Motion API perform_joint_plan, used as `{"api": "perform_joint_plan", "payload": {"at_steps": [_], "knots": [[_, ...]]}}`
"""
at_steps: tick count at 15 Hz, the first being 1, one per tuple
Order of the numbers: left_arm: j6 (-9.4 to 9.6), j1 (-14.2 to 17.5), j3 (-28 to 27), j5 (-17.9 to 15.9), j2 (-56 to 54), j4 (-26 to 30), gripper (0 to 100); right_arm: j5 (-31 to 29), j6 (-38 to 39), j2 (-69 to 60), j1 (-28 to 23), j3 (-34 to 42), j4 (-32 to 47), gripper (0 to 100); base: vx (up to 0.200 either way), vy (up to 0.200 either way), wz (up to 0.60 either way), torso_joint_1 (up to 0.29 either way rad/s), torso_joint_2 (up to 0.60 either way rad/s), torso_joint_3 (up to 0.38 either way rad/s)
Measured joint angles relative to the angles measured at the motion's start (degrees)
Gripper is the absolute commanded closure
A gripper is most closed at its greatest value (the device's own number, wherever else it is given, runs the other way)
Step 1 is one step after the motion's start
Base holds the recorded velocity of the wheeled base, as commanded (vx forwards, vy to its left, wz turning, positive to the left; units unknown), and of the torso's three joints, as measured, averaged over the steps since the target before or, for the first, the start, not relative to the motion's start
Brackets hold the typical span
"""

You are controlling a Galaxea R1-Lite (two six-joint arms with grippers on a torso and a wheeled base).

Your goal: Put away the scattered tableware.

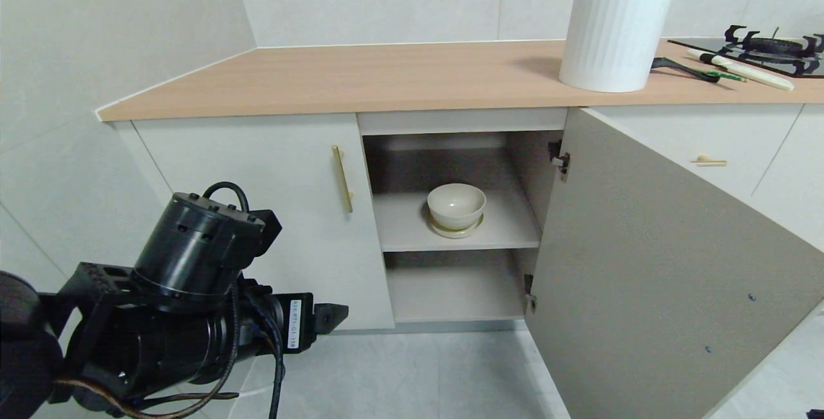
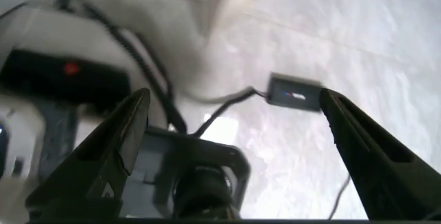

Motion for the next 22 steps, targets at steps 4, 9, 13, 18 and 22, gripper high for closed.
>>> {"api": "perform_joint_plan", "payload": {"at_steps": [4,9,13,18,22], "knots": [[-0.09,0.0,0.04,0.0,0.28,0.0,0,0.18,-5.74,0.79,-11.29,-0.83,-2.02,0,0.0,0.0,0.0,0.0,0.0,0.0],[-0.07,0.0,0.06,-0.05,0.37,-0.02,0,0.76,-7.81,4.57,-23.53,-0.52,-9.58,0,0.0,0.0,0.0,0.0,0.0,0.0],[-0.09,0.0,0.06,-0.06,0.37,-0.02,0,0.77,-7.62,7.28,-26.42,0.07,-16.15,0,0.0,0.0,0.0,0.0,0.0,0.0],[-0.02,0.0,0.06,-0.06,0.37,0.0,0,0.77,-2.97,11.58,-27.05,2.89,-28.12,0,0.0,0.0,0.0,0.0,0.0,0.0],[0.0,0.0,0.06,-0.06,0.37,0.0,0,0.6,0.5,13.64,-22.67,5.47,-33.6,0,0.0,0.0,0.0,0.0,0.0,0.0]]}}
